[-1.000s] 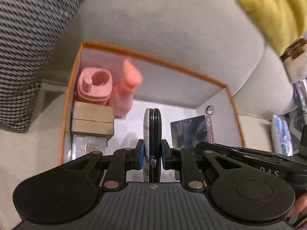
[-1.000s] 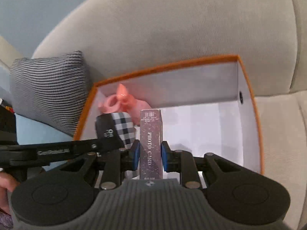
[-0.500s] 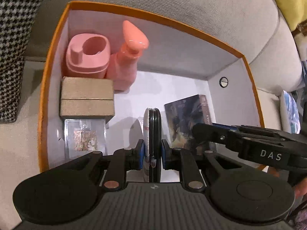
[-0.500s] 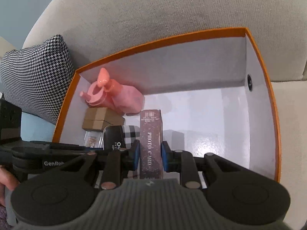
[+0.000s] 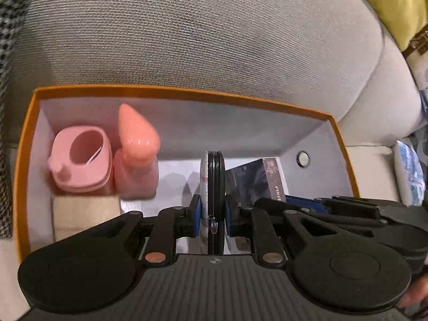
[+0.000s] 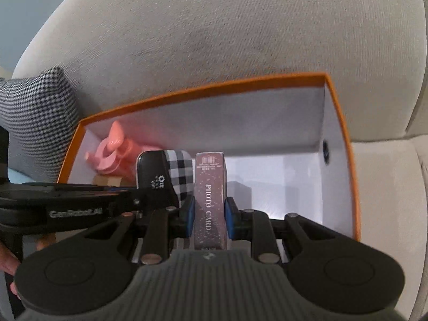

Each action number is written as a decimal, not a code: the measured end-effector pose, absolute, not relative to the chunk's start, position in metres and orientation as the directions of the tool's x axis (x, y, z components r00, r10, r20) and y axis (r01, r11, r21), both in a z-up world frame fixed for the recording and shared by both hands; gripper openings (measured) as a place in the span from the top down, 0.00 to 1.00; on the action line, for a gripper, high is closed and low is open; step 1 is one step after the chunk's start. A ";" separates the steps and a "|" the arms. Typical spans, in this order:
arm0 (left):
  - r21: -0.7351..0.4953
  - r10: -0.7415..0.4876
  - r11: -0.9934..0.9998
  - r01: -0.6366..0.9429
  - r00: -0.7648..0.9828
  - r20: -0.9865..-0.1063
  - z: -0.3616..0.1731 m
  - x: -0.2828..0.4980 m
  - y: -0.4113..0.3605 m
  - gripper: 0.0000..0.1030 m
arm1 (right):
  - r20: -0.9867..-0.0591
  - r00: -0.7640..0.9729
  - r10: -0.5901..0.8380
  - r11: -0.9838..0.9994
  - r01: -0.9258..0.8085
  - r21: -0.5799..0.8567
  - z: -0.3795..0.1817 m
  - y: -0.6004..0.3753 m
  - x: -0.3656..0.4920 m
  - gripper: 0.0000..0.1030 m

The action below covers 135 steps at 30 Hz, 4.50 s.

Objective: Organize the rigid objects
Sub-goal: 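Lower the case into the orange box with the left tool while the right tool releases the card box, then withdraw both open tools from the orange box, then grasp the blue tin with the left tool while the right tool grasps the CLEAR bottle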

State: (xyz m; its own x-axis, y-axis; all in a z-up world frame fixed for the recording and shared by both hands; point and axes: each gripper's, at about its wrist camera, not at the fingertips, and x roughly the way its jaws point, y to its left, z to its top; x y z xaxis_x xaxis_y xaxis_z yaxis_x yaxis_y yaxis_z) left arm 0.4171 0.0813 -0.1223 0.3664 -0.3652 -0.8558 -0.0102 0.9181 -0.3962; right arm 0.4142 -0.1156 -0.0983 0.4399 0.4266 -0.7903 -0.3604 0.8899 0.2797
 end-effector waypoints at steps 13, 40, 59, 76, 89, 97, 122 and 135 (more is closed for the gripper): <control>-0.257 -0.232 0.966 -0.026 0.346 -0.909 -0.138 0.436 0.070 0.75 | -0.804 0.408 0.432 0.891 -0.334 0.309 -0.116 -0.114 0.437 0.77; -0.016 -0.101 0.933 0.359 0.219 -0.970 -0.148 0.404 0.023 0.42 | -0.875 0.387 0.291 0.906 -0.405 0.122 -0.108 -0.101 0.450 0.66; -0.087 -0.147 0.956 0.280 0.203 -0.968 -0.160 0.416 0.020 0.57 | -0.952 0.294 0.083 0.478 -0.850 -0.221 -0.140 -0.068 0.428 0.45; -0.072 -0.136 0.960 0.270 0.227 -0.964 -0.153 0.398 0.026 0.54 | -0.926 0.366 0.090 0.314 -0.893 -0.322 -0.146 -0.048 0.411 0.52; -0.063 -0.169 0.976 0.208 0.546 -0.820 -0.079 0.333 0.028 0.49 | -0.860 0.447 0.246 0.483 -0.826 -0.291 -0.110 -0.074 0.357 0.51; -0.144 -0.234 0.972 0.186 0.713 -0.661 -0.034 0.249 0.031 0.45 | -0.703 0.553 0.447 0.675 -0.724 -0.141 -0.072 -0.118 0.293 0.50; -0.377 -0.320 0.926 -0.015 0.499 -0.805 -0.121 0.111 0.039 0.40 | -0.759 0.536 0.370 0.886 -0.448 0.115 -0.194 -0.180 0.133 0.56; -0.356 -0.284 0.924 -0.140 0.374 -0.883 -0.175 0.106 0.030 0.40 | -0.772 0.489 0.406 0.877 -0.447 0.177 -0.212 -0.182 0.139 0.58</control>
